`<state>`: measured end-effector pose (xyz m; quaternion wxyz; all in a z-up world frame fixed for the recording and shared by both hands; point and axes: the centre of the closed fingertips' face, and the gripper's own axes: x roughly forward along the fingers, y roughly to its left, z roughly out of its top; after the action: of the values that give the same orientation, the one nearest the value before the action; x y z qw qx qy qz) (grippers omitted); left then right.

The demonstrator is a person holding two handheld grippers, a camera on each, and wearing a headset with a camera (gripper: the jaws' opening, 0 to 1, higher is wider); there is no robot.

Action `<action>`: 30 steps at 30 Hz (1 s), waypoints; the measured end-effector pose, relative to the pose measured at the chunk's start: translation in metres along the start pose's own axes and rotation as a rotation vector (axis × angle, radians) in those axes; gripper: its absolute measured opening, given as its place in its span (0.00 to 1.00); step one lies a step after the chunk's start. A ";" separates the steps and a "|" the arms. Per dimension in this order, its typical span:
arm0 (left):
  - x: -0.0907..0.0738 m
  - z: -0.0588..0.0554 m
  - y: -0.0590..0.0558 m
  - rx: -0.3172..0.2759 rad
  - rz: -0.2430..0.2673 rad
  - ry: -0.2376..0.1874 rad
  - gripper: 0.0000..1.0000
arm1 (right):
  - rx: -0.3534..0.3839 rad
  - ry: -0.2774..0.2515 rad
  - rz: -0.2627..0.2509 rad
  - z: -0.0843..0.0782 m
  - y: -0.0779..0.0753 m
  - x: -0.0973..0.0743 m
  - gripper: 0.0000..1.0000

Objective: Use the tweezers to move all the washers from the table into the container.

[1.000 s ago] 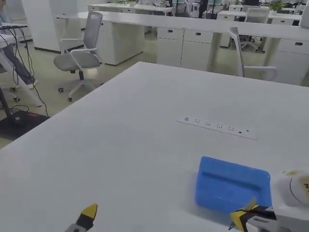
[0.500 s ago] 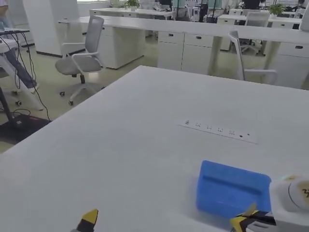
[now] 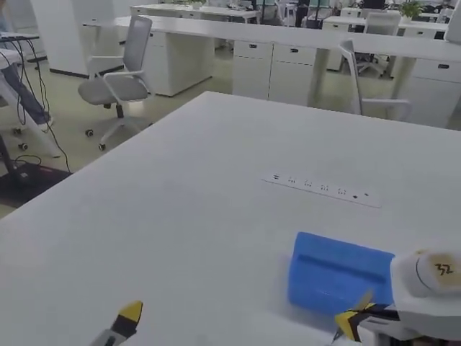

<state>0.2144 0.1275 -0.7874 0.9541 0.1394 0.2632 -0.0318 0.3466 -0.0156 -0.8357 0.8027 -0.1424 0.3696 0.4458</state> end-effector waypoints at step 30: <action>-0.001 0.002 0.002 -0.007 0.008 -0.007 0.96 | -0.016 0.045 0.027 -0.006 0.012 0.000 0.04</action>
<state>0.2151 0.1289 -0.7851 0.9556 0.1371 0.2593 -0.0278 0.3344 -0.0124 -0.8383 0.7869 -0.1538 0.3861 0.4562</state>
